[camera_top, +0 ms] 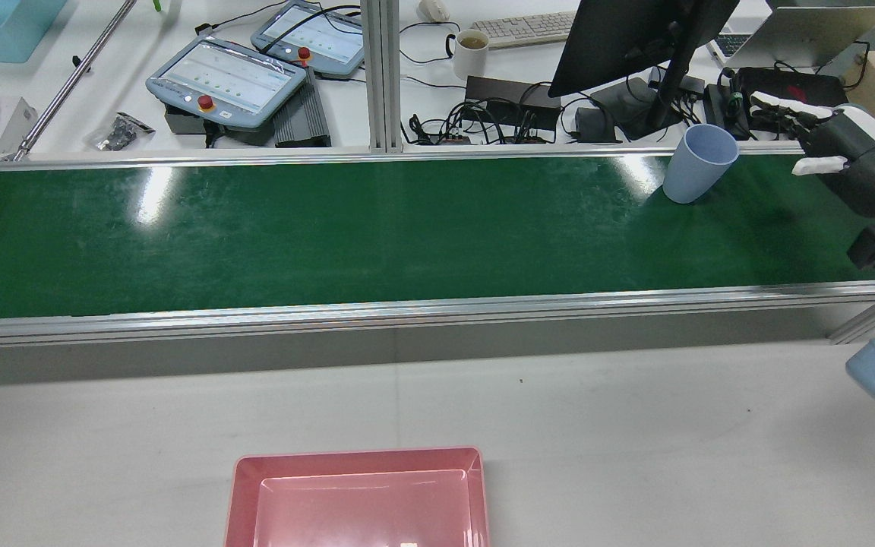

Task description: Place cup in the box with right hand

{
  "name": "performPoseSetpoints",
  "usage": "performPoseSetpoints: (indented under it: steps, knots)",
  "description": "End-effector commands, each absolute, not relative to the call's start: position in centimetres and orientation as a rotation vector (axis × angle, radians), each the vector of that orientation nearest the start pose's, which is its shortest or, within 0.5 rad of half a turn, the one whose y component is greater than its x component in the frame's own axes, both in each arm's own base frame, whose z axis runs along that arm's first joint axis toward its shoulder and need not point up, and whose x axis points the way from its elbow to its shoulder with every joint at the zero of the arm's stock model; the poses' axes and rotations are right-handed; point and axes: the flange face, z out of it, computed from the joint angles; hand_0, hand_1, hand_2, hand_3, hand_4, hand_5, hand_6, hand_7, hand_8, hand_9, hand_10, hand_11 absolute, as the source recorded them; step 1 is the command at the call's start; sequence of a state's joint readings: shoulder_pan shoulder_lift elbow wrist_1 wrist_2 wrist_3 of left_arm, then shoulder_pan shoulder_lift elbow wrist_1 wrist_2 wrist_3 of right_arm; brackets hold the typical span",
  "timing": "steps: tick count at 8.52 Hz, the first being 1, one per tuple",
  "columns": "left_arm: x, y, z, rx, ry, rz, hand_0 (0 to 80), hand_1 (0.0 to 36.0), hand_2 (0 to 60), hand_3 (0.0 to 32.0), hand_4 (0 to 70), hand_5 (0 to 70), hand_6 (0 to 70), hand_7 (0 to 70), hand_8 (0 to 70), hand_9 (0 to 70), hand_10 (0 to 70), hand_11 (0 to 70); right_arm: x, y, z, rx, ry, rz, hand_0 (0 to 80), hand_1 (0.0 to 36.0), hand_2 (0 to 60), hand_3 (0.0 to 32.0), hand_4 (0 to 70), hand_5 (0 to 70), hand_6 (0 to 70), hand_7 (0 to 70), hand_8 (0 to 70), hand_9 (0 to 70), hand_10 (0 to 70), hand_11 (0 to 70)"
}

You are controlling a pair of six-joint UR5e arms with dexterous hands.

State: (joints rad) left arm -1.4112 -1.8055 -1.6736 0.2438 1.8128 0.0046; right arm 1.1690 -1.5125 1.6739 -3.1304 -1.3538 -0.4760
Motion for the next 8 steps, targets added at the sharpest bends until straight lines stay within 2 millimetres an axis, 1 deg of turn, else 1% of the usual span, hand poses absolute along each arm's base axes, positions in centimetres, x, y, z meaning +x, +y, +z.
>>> performPoseSetpoints:
  steps: [1,2,3,5,6,8]
  knots:
    - [-1.67,-58.46,53.62,-0.398,2.091,-1.899,0.0,0.0,0.0,0.0,0.0,0.0,0.0,0.0,0.0,0.0,0.0,0.0,-8.63,-54.02,60.7,-0.36,2.792,-2.236,39.6,0.0,0.0,0.4,5.2,1.9,7.2,35.4,8.1,18.3,0.0,0.0]
    - [-1.69,-58.46,53.62,-0.396,2.092,-1.9,0.0,0.0,0.0,0.0,0.0,0.0,0.0,0.0,0.0,0.0,0.0,0.0,-9.23,-54.04,60.85,-0.361,2.8,-2.243,39.8,0.0,0.0,0.4,5.5,1.9,7.3,36.1,8.2,18.6,0.0,0.0]
    - [-1.67,-58.46,53.62,-0.398,2.091,-1.899,0.0,0.0,0.0,0.0,0.0,0.0,0.0,0.0,0.0,0.0,0.0,0.0,-9.21,-54.04,60.92,-0.365,2.796,-2.245,39.7,0.0,0.0,0.6,5.0,1.9,7.3,36.4,8.2,18.5,0.0,0.0]
    - [-1.67,-58.46,53.62,-0.398,2.091,-1.899,0.0,0.0,0.0,0.0,0.0,0.0,0.0,0.0,0.0,0.0,0.0,0.0,-9.28,-54.15,61.07,-0.361,2.786,-2.249,39.4,0.0,0.0,0.0,5.9,1.9,7.7,37.3,8.5,19.2,0.0,0.0]
    - [-1.67,-58.46,53.62,-0.398,2.091,-1.899,0.0,0.0,0.0,0.0,0.0,0.0,0.0,0.0,0.0,0.0,0.0,0.0,-9.41,-54.77,60.72,-0.362,2.787,-2.239,39.4,0.0,0.0,0.0,5.6,1.9,7.6,37.0,8.4,18.9,0.0,0.0]
    - [-1.67,-58.46,53.62,-0.398,2.091,-1.899,0.0,0.0,0.0,0.0,0.0,0.0,0.0,0.0,0.0,0.0,0.0,0.0,-9.43,-54.83,60.65,-0.359,2.786,-2.239,39.7,0.0,0.0,0.0,6.5,2.0,7.8,38.1,8.6,19.4,0.0,0.0]
